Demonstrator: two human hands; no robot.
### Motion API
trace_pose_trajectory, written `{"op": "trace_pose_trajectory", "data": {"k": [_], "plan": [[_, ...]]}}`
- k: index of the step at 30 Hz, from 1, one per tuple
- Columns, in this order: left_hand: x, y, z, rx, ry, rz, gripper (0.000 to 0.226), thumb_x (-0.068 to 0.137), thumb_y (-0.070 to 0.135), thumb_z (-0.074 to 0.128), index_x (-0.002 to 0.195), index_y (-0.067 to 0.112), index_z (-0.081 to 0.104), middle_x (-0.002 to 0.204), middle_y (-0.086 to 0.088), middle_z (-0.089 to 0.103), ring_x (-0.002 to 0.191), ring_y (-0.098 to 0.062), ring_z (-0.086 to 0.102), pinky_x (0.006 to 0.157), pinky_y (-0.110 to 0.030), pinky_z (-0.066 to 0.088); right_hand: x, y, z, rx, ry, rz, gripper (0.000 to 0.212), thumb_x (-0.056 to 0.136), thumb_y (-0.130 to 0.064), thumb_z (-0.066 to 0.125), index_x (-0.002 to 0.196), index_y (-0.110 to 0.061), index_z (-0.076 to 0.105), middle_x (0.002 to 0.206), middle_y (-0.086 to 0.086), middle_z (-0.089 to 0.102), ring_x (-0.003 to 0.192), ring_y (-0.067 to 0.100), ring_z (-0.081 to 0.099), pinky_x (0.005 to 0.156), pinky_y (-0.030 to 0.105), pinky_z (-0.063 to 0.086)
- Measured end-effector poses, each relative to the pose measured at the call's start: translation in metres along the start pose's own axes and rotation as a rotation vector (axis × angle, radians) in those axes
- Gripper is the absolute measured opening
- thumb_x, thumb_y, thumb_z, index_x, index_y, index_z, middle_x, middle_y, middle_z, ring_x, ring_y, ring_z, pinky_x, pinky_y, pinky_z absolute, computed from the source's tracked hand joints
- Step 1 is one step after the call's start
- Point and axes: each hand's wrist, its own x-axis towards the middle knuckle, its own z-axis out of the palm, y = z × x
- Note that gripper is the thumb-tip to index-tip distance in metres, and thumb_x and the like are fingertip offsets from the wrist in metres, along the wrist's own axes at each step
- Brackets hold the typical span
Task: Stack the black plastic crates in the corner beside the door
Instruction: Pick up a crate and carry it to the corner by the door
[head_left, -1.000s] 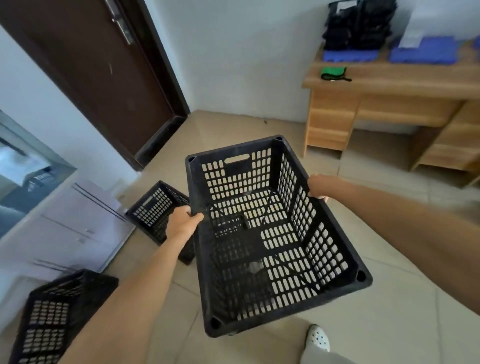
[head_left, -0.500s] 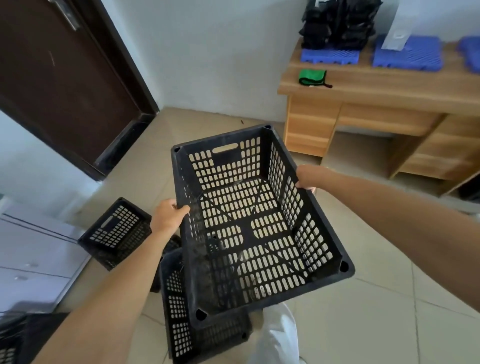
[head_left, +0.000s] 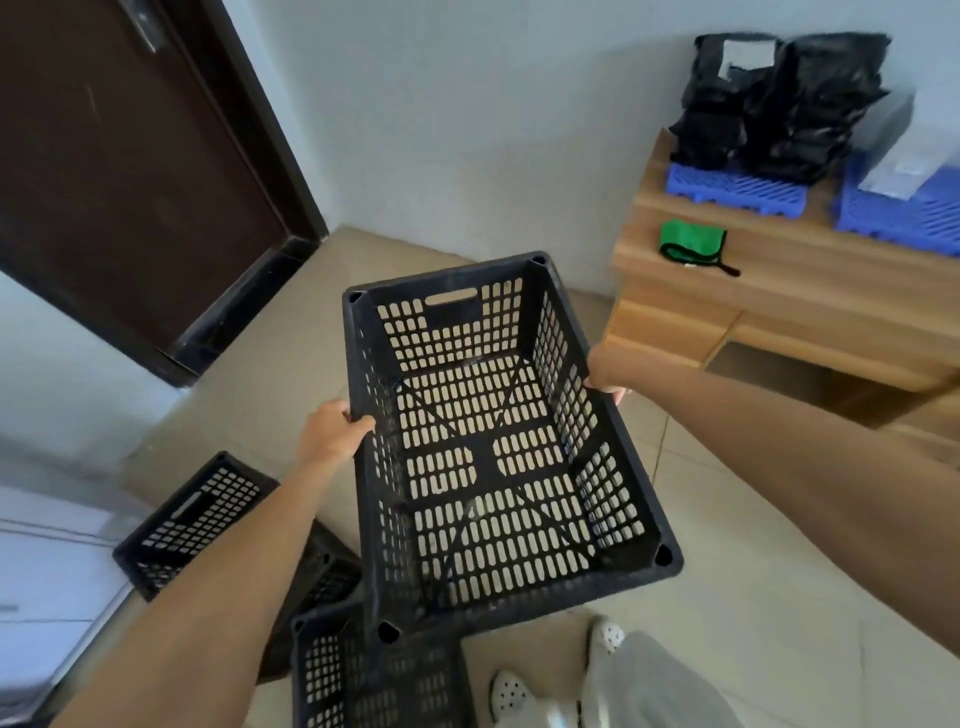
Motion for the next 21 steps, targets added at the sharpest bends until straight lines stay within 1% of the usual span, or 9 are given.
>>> {"op": "trace_pose_trajectory", "data": {"k": [2, 4, 6, 8, 11, 13, 15, 17, 21], "plan": [[0.034, 0.013, -0.001, -0.001, 0.004, 0.002, 0.020, 0.087, 0.030, 0.069, 0.075, 0.021, 0.056, 0.083, -0.003, 0.068, 0.072, -0.015, 0.065, 0.066, -0.031, 0.052, 0.035, -0.008, -0.022, 0.032, -0.015, 0.014, 0.031, 0.100, -0.012, 0.046, 0.126, 0.003, 0.055, 0.109, 0.016, 0.068, 0.084, 0.026, 0.071, 0.071, 0.035, 0.060], [0.066, 0.026, -0.001, -0.001, 0.015, -0.026, 0.020, 0.087, 0.029, 0.070, 0.078, 0.018, 0.056, 0.087, -0.006, 0.068, 0.077, -0.019, 0.066, 0.075, -0.037, 0.056, 0.073, -0.017, -0.044, 0.042, -0.051, 0.008, 0.035, 0.100, -0.011, 0.045, 0.131, 0.005, 0.049, 0.116, 0.018, 0.066, 0.082, 0.027, 0.071, 0.065, 0.034, 0.060], [0.098, 0.043, 0.000, -0.027, 0.027, -0.071, 0.020, 0.088, 0.027, 0.069, 0.086, 0.009, 0.060, 0.092, -0.012, 0.069, 0.085, -0.027, 0.067, 0.084, -0.044, 0.056, 0.113, -0.023, -0.069, 0.068, -0.077, -0.017, 0.038, 0.100, -0.010, 0.044, 0.135, 0.006, 0.045, 0.120, 0.019, 0.065, 0.079, 0.027, 0.071, 0.066, 0.034, 0.060], [0.127, 0.062, -0.002, -0.055, 0.035, -0.101, 0.023, 0.090, 0.024, 0.067, 0.096, 0.002, 0.061, 0.097, -0.017, 0.069, 0.092, -0.033, 0.067, 0.088, -0.047, 0.055, 0.152, -0.029, -0.095, 0.107, -0.099, -0.039, 0.039, 0.101, -0.010, 0.043, 0.137, 0.006, 0.043, 0.117, 0.019, 0.066, 0.077, 0.026, 0.071, 0.067, 0.034, 0.061], [0.172, 0.096, -0.010, -0.093, 0.037, -0.138, 0.015, 0.091, 0.017, 0.064, 0.098, 0.005, 0.061, 0.098, -0.018, 0.069, 0.095, -0.034, 0.068, 0.084, -0.043, 0.055, 0.203, -0.034, -0.135, 0.128, -0.122, -0.085, 0.039, 0.101, -0.010, 0.042, 0.137, 0.005, 0.044, 0.118, 0.019, 0.065, 0.079, 0.024, 0.069, 0.067, 0.031, 0.060], [0.202, 0.120, -0.017, -0.106, 0.050, -0.141, 0.017, 0.092, 0.016, 0.064, 0.102, 0.002, 0.063, 0.098, -0.018, 0.070, 0.093, -0.032, 0.068, 0.082, -0.043, 0.056, 0.237, -0.038, -0.163, 0.131, -0.166, -0.115, 0.038, 0.101, -0.011, 0.039, 0.135, 0.006, 0.045, 0.117, 0.020, 0.067, 0.079, 0.024, 0.071, 0.065, 0.031, 0.059], [0.230, 0.140, -0.022, -0.127, 0.059, -0.133, 0.009, 0.093, 0.013, 0.063, 0.097, 0.006, 0.061, 0.097, -0.016, 0.069, 0.085, -0.025, 0.066, 0.067, -0.032, 0.052, 0.266, -0.045, -0.190, 0.122, -0.197, -0.123, 0.037, 0.102, -0.011, 0.039, 0.134, 0.006, 0.047, 0.115, 0.020, 0.068, 0.089, 0.028, 0.072, 0.075, 0.035, 0.060], [0.257, 0.155, -0.026, -0.132, 0.081, -0.143, 0.006, 0.092, 0.012, 0.064, 0.092, 0.010, 0.058, 0.094, -0.013, 0.067, 0.078, -0.018, 0.062, 0.061, -0.023, 0.046, 0.291, -0.053, -0.212, 0.144, -0.225, -0.132, 0.037, 0.102, -0.012, 0.039, 0.133, 0.006, 0.047, 0.114, 0.020, 0.068, 0.094, 0.030, 0.071, 0.077, 0.036, 0.060], [0.320, 0.170, -0.034, -0.061, 0.083, -0.187, 0.021, 0.091, 0.023, 0.066, 0.103, 0.007, 0.060, 0.095, -0.011, 0.067, 0.089, -0.026, 0.065, 0.079, -0.037, 0.053, 0.354, -0.072, -0.245, 0.190, -0.226, -0.137, 0.038, 0.102, -0.013, 0.041, 0.136, 0.004, 0.045, 0.117, 0.020, 0.066, 0.093, 0.030, 0.071, 0.068, 0.033, 0.059]]}}
